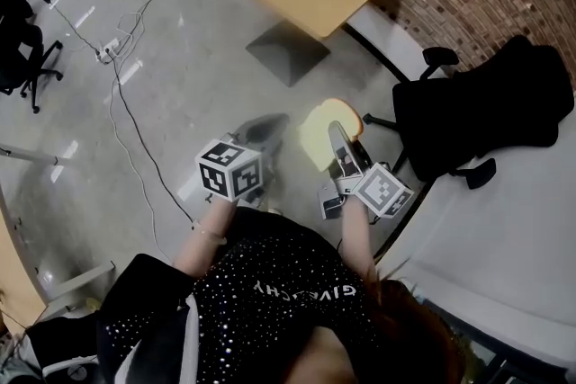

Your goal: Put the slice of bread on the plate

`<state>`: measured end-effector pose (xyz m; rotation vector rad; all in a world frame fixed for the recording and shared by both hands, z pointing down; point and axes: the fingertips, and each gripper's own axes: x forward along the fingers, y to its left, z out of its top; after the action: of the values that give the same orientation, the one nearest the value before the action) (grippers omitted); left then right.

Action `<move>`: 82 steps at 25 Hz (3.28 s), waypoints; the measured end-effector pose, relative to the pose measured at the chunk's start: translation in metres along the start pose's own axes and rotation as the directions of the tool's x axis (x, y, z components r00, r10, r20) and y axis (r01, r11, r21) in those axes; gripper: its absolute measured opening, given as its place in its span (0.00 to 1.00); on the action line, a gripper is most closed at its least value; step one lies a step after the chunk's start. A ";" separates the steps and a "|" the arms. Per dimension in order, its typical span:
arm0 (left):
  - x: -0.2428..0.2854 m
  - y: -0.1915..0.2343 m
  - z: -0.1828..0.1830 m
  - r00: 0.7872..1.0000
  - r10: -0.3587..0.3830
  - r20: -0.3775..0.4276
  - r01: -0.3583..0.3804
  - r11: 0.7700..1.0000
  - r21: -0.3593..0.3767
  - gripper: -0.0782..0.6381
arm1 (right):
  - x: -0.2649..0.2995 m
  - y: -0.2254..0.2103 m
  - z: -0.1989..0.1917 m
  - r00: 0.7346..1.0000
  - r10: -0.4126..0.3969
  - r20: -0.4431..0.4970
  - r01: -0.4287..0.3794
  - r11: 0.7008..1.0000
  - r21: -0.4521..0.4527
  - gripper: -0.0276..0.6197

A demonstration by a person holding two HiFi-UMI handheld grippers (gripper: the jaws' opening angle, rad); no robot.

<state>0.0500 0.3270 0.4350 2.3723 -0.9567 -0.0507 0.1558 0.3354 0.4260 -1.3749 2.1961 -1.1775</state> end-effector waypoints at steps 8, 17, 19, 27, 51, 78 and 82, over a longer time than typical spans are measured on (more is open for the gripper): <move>0.053 0.044 0.041 1.000 -0.003 -0.014 0.003 1.000 -0.015 0.12 | 0.072 -0.017 0.039 1.000 -0.013 -0.021 0.013 1.000 0.008 0.19; 0.115 0.098 0.093 1.000 -0.015 -0.022 0.015 0.999 -0.035 0.12 | 0.153 -0.034 0.084 0.999 -0.026 -0.039 0.027 0.999 0.020 0.19; 0.129 0.109 0.104 0.999 -0.019 -0.027 0.019 0.999 -0.031 0.12 | 0.172 -0.039 0.093 0.999 -0.031 -0.041 0.032 0.999 0.025 0.19; 0.183 0.156 0.144 0.999 -0.028 -0.042 0.026 0.998 -0.051 0.12 | 0.240 -0.053 0.131 0.998 -0.039 -0.057 0.040 0.999 0.030 0.19; 0.234 0.238 0.196 0.998 -0.044 -0.049 0.040 0.997 -0.070 0.12 | 0.328 -0.079 0.166 0.996 -0.085 -0.015 0.086 0.994 0.063 0.19; 0.284 0.294 0.234 1.000 0.006 -0.024 -0.007 0.997 -0.071 0.12 | 0.400 -0.097 0.210 0.998 -0.050 -0.042 0.052 0.998 0.048 0.19; 0.313 0.316 0.251 0.999 0.008 -0.036 -0.011 0.997 -0.071 0.12 | 0.435 -0.105 0.232 0.998 -0.037 -0.053 0.040 0.998 0.050 0.19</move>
<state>0.0248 -0.1829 0.4445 2.2957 -0.9338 -0.0376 0.1455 -0.1683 0.4343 -1.3865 2.1685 -1.2877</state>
